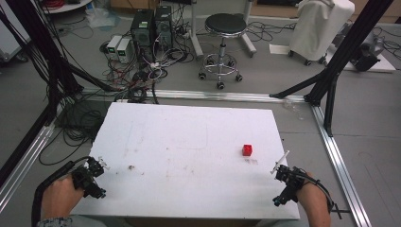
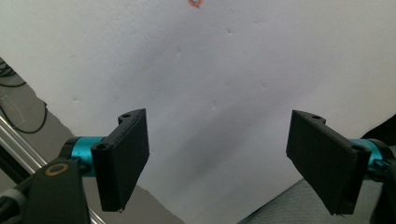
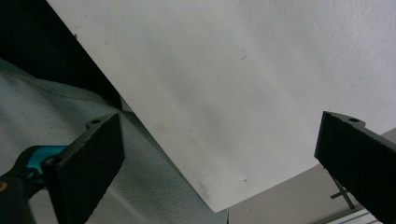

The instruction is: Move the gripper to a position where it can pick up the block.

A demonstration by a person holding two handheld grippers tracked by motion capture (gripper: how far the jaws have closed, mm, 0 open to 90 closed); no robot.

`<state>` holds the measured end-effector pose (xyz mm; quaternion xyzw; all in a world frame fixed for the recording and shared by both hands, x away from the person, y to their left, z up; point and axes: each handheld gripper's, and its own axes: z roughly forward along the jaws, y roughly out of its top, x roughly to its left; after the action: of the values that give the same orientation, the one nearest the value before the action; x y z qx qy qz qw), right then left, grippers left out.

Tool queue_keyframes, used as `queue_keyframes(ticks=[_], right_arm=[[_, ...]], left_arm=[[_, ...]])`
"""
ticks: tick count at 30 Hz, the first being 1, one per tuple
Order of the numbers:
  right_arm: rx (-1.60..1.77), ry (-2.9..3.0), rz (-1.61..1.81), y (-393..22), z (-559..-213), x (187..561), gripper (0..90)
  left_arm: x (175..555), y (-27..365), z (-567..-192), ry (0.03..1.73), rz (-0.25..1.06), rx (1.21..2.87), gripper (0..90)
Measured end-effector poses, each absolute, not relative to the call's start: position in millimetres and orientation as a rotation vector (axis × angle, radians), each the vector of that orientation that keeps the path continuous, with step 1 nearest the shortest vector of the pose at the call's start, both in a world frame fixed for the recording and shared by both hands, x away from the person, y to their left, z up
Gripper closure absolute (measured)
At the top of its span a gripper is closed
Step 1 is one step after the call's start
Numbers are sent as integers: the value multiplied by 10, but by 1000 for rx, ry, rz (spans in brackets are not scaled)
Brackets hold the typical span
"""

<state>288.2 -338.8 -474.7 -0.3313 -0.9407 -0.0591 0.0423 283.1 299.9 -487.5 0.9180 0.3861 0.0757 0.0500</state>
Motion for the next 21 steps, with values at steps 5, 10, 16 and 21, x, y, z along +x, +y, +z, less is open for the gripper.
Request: queue_keyframes(ticks=[5, 10, 16, 21], right_arm=[[-1027, -2887, -185, -3402, -4731, 2879, 10], [-1015, -2890, -183, -3398, -4728, 2881, 10], [-1017, -2891, -184, -3401, -4726, 2879, 10], [-1013, -2894, -182, -3406, -4723, 2879, 10]], left_arm=[[2827, 3005, -4864, 1182, 240, 2791, 214], [2829, 2994, -4865, 1169, 237, 2796, 214], [2829, 2986, -4876, 1170, 238, 2794, 214], [2825, 2975, -4879, 1168, 240, 2795, 214]])
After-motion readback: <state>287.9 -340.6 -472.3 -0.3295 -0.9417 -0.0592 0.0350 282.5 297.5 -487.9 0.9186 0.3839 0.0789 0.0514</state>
